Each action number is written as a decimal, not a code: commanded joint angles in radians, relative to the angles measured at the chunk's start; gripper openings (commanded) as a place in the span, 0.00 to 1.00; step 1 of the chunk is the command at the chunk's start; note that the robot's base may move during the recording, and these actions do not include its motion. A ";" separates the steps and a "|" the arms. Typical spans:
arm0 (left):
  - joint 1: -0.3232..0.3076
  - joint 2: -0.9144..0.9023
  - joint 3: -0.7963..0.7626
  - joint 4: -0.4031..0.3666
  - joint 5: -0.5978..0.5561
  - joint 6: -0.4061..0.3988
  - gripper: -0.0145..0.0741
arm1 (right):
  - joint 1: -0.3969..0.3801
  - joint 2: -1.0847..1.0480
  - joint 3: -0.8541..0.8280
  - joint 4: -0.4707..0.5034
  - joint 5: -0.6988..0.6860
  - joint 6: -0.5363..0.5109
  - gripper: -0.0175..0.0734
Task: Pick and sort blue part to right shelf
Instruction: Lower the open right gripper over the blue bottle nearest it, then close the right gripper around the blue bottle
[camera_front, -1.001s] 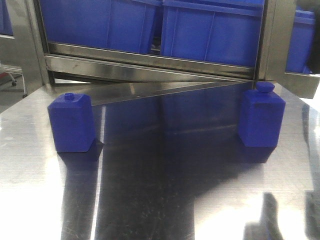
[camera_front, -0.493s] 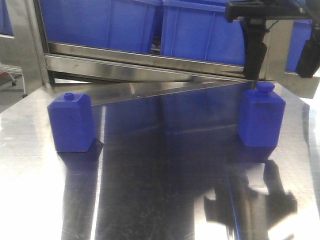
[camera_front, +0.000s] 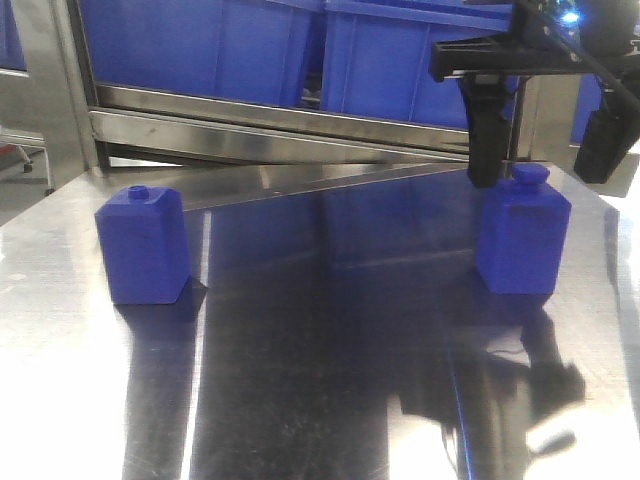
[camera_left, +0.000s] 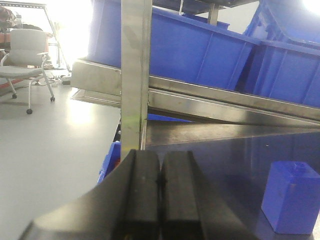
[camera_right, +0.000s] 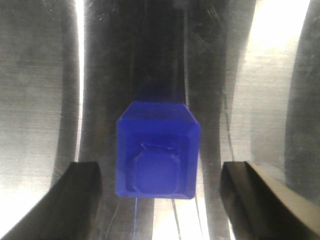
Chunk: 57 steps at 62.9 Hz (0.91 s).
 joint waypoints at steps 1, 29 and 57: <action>-0.005 -0.019 0.022 -0.001 -0.090 -0.010 0.31 | 0.001 -0.040 -0.035 -0.006 -0.021 0.012 0.86; -0.005 -0.019 0.022 -0.001 -0.090 -0.010 0.31 | 0.001 -0.006 -0.035 -0.024 -0.040 0.012 0.86; -0.005 -0.019 0.022 -0.001 -0.090 -0.010 0.31 | 0.001 0.045 -0.035 -0.025 -0.045 0.012 0.86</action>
